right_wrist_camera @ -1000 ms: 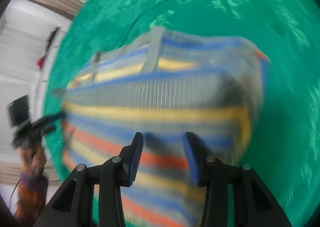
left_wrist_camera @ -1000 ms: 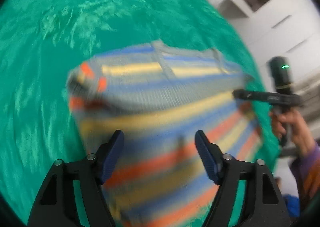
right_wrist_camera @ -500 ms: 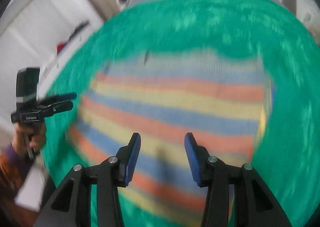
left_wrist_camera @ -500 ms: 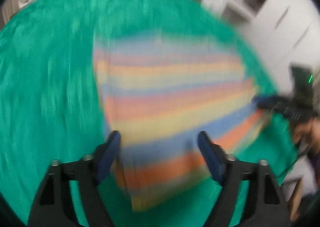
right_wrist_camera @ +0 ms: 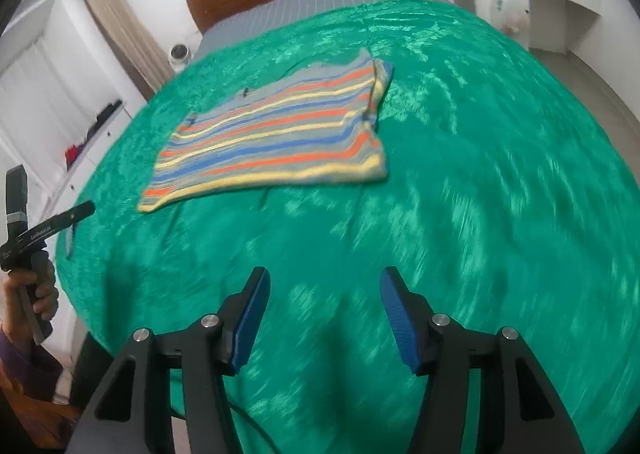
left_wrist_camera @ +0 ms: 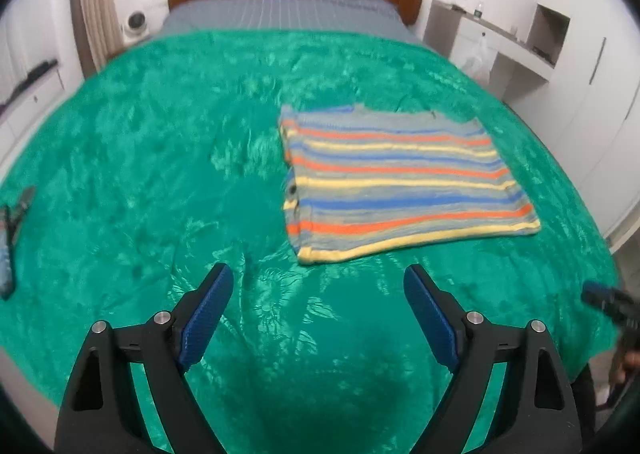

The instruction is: Fold small clothes

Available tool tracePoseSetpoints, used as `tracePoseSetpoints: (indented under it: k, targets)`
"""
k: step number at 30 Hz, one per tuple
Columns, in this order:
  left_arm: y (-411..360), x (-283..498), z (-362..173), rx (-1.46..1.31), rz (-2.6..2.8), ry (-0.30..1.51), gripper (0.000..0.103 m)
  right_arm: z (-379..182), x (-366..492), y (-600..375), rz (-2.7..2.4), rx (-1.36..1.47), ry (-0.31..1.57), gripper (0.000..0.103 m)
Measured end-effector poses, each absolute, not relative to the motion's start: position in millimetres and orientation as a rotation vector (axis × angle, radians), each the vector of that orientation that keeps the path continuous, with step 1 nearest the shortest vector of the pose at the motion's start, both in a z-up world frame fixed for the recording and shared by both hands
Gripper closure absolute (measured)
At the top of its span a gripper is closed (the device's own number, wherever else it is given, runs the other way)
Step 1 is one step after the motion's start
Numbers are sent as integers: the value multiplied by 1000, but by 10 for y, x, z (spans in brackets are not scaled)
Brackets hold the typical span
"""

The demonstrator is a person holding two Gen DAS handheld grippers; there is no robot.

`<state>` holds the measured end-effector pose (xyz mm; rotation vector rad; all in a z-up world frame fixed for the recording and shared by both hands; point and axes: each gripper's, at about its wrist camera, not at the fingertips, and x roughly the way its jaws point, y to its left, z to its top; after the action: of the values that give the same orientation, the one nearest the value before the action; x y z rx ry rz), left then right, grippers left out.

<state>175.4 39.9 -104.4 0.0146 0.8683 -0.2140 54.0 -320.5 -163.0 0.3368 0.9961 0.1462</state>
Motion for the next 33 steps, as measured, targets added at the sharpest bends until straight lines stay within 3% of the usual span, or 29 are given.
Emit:
tracePoseSetpoints:
  k: [10, 18, 33]
  targets:
    - [344, 1392, -784, 130, -151, 775, 14, -1251, 243, -2583, 162, 210, 918, 45]
    - [451, 1094, -734, 146, -125, 768, 11, -1011, 208, -2420, 213, 154, 871, 39]
    - [-197, 858, -1297, 269, -311, 837, 11, -1510, 839, -3105, 190, 381, 939, 39]
